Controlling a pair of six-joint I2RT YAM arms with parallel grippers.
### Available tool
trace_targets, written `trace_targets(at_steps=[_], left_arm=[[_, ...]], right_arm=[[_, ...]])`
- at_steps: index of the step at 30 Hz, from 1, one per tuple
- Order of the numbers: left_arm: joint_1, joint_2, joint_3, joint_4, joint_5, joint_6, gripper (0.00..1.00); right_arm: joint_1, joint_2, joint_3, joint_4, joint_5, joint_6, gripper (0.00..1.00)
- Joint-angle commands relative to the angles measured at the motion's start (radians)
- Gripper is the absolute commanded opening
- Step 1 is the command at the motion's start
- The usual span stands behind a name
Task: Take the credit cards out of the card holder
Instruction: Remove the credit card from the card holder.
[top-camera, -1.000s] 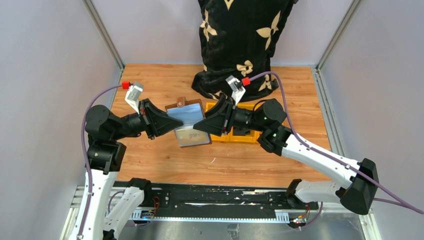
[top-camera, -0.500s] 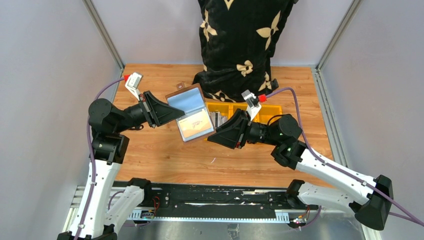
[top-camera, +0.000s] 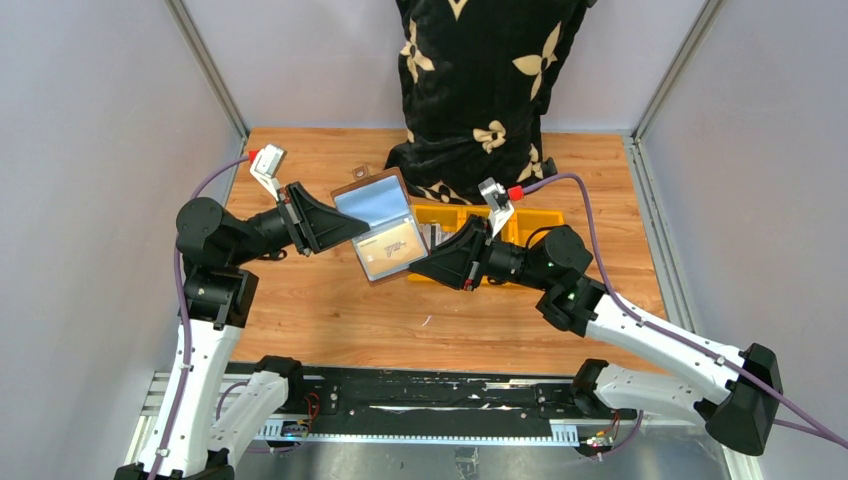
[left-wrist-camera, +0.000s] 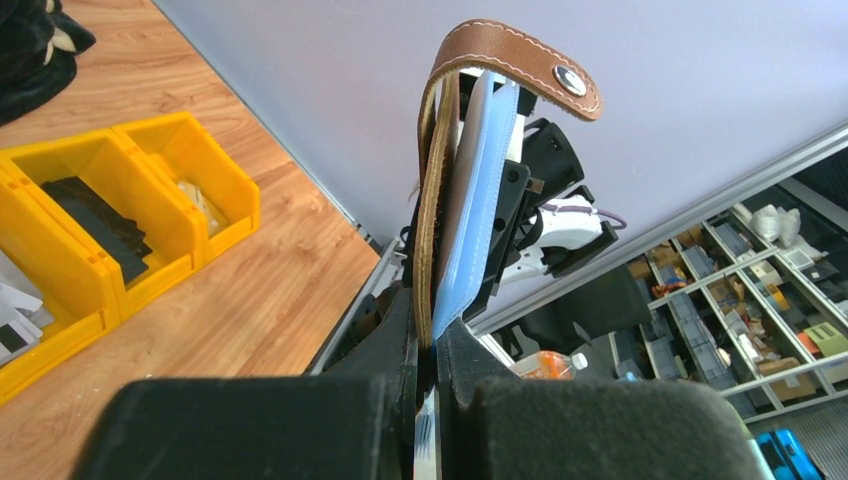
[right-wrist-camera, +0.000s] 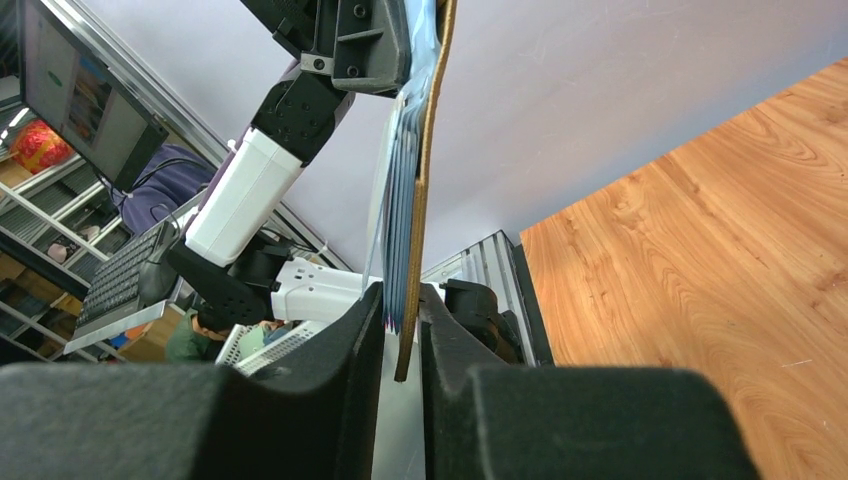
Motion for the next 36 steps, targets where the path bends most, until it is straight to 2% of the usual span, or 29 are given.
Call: trace_targets(at_steps=[1,8,15,20,28,36], left_arm=[[0.006,-0.011,0.027,0.033,0.024,-0.024,0.0],[0.006,-0.013,0.041,0.033,0.024,-0.037,0.0],[0.006,-0.022,0.029,0.033,0.032,-0.007,0.0],[0.006,-0.026,0.03,0.032,0.037,0.001,0.0],[0.006,-0.043,-0.014,-0.01,0.046,0.044,0.0],[0.006,-0.058,-0.038,0.001,0.111,0.03,0.0]], right_arm=[[0.001,0.0,0.016,0.05,0.021,0.005,0.19],[0.001,-0.002,0.007,0.077,0.074,0.011,0.18],[0.001,0.037,0.035,0.094,0.117,0.091,0.4],[0.001,0.054,0.062,0.081,0.12,0.1,0.47],[0.003,0.129,0.139,0.142,0.006,0.093,0.66],[0.003,0.172,0.174,0.165,0.0,0.102,0.71]])
